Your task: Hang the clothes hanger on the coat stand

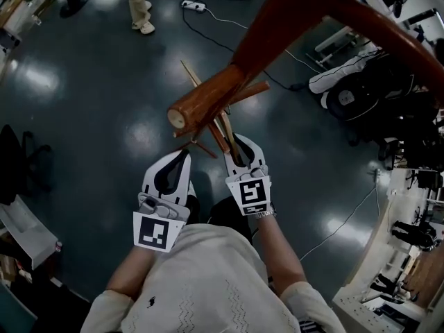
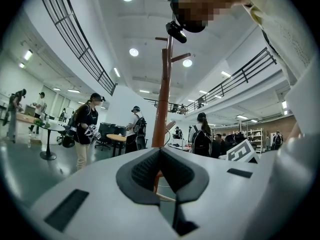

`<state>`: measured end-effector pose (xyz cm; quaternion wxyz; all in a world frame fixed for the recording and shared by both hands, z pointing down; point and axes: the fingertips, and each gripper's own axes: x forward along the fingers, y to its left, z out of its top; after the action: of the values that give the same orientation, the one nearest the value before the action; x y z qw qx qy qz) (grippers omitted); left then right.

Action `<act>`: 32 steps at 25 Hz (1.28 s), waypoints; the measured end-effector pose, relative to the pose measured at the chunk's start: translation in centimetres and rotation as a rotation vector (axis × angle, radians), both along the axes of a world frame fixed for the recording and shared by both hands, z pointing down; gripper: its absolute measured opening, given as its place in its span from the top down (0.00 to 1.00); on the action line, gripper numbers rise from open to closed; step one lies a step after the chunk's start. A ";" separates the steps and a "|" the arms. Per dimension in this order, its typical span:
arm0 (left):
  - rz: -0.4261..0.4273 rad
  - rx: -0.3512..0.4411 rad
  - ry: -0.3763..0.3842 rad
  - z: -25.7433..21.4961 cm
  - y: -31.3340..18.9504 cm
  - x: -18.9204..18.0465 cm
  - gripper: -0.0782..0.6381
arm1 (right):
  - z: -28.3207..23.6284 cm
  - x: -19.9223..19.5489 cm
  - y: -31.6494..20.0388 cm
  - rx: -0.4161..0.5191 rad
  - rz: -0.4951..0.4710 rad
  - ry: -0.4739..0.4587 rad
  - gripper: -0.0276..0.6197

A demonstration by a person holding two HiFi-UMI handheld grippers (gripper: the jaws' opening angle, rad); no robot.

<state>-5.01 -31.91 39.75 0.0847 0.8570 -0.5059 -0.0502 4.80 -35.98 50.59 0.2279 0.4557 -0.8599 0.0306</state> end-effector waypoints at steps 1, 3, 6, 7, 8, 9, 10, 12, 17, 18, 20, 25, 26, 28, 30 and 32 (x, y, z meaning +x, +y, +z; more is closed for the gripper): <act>0.003 -0.002 0.000 0.1 0.2 0.0 0.87 | 0.1 0.0 0.4 -0.002 0.001 -0.002 0.85; 0.010 -0.003 0.000 0.2 0.7 0.1 0.87 | 0.2 0.3 1.4 -0.006 0.003 0.001 0.85; 0.023 0.003 -0.001 0.2 1.1 0.7 0.87 | 0.0 1.0 2.6 -0.003 0.013 -0.005 0.85; 0.027 0.005 -0.001 0.1 1.2 1.0 0.87 | -0.2 1.3 3.0 -0.002 0.015 -0.007 0.85; 0.030 0.008 -0.001 0.1 1.2 1.4 0.87 | -0.3 1.5 3.3 -0.002 0.017 -0.007 0.85; 0.034 0.010 -0.001 0.0 1.3 1.7 0.87 | -0.4 1.8 3.7 -0.001 0.018 -0.004 0.85; 0.038 0.012 -0.001 -0.1 1.5 2.0 0.87 | -0.5 2.0 4.1 0.000 0.020 -0.002 0.85; 0.044 0.019 -0.002 -0.2 2.1 2.3 0.87 | -0.9 2.6 5.1 0.012 0.027 0.001 0.85; 0.039 0.030 0.001 -0.6 3.8 2.5 0.87 | -3.4 3.5 7.8 0.045 0.069 -0.056 0.85; 0.038 0.032 0.000 -0.7 4.1 2.5 0.87 | -3.8 3.6 8.3 0.034 0.074 -0.095 0.85; 0.037 0.035 -0.003 -0.8 4.4 2.7 0.87 | -4.5 3.9 9.0 0.011 0.076 -0.174 0.85; 0.039 0.031 -0.016 -0.4 5.5 2.6 0.87 | -7.7 3.0 10.6 0.057 0.065 -0.265 0.89; 0.037 0.033 -0.019 -0.4 5.6 2.7 0.87 | -8.6 2.7 10.8 0.068 0.055 -0.281 0.90; 0.026 0.038 -0.022 -0.7 5.9 2.8 0.87 | -10.4 2.4 11.2 0.086 0.037 -0.314 0.91; 0.012 0.044 -0.022 -1.0 6.2 2.7 0.87 | -12.0 2.1 11.4 0.097 0.032 -0.363 0.93; -0.001 0.047 -0.023 -1.2 6.3 2.4 0.87 | -13.2 1.6 11.4 0.106 0.031 -0.409 0.93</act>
<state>-2.59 -25.58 38.54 0.0589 0.8590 -0.5059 -0.0523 6.37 -24.60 37.42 0.0241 0.4646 -0.8815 0.0807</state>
